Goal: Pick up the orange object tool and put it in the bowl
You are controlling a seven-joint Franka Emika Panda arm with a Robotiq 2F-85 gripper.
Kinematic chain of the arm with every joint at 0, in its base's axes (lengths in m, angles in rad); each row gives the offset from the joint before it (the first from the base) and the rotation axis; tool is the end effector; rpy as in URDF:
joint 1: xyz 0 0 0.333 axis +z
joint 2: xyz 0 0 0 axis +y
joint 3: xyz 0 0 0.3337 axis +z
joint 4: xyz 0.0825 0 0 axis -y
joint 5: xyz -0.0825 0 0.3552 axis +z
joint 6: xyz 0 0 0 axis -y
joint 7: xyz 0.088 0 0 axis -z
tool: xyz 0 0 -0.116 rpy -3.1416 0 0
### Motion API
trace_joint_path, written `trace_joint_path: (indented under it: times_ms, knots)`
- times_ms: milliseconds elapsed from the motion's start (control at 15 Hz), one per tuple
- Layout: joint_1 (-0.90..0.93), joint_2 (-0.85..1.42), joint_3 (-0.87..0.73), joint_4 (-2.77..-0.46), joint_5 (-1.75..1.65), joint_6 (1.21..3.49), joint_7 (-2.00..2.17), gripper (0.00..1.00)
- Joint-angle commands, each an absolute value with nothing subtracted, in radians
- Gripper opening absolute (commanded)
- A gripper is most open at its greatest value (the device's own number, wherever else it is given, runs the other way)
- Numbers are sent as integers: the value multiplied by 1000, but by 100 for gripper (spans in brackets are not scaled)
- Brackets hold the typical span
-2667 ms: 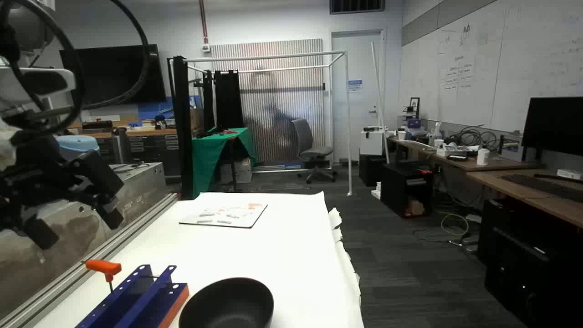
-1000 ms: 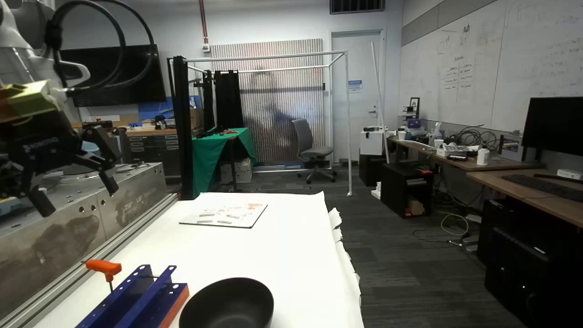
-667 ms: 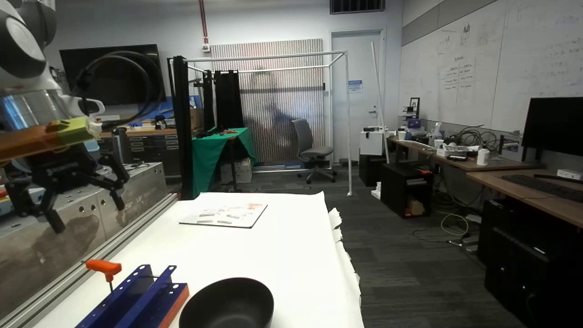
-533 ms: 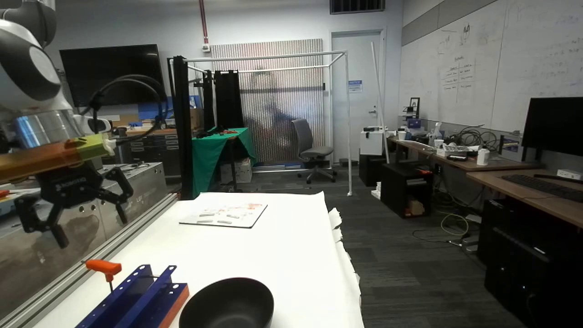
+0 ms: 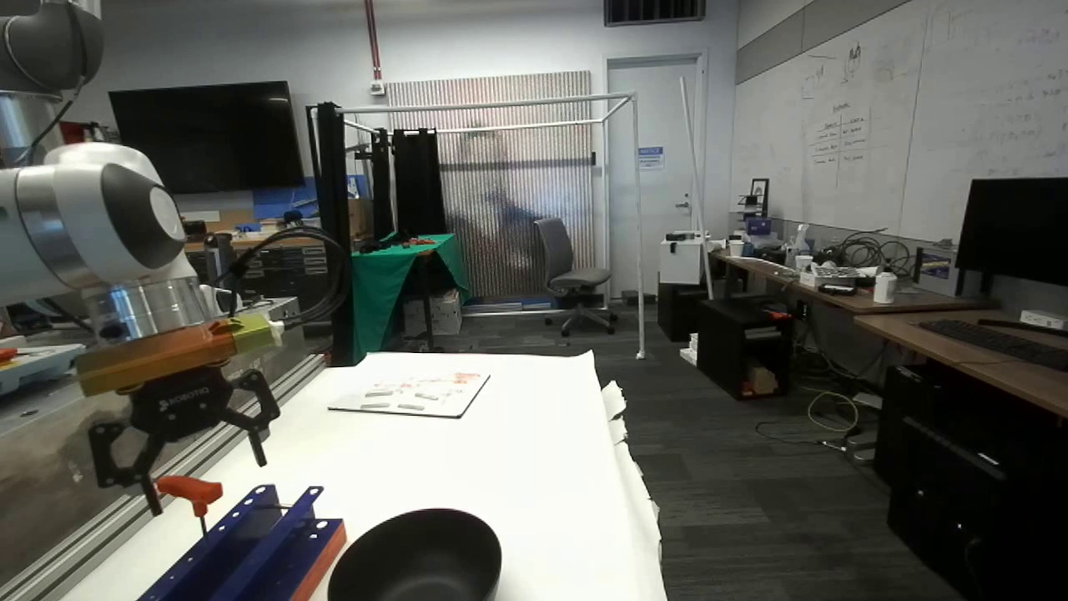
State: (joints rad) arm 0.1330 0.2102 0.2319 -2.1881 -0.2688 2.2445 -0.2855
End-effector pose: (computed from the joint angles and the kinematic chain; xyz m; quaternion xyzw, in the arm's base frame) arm 0.4912 0.1758 0.3116 0.9097 0.4022 -0.0684 0.0771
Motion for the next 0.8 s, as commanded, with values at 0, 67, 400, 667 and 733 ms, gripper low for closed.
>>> trace_joint_path:
  times_ms: [0, 67, 400, 667, 733]
  knots:
    - [145, 263, 227, -2146, -245, 2249, -373, 73]
    - [142, 268, 233, -2145, -229, 2243, -402, 66]
    - [145, 253, 245, -2163, -196, 2233, -447, 27]
    - [151, 233, 250, -2173, -197, 2237, -463, 7]
    - [153, 230, 250, -2175, -197, 2237, -463, 7]
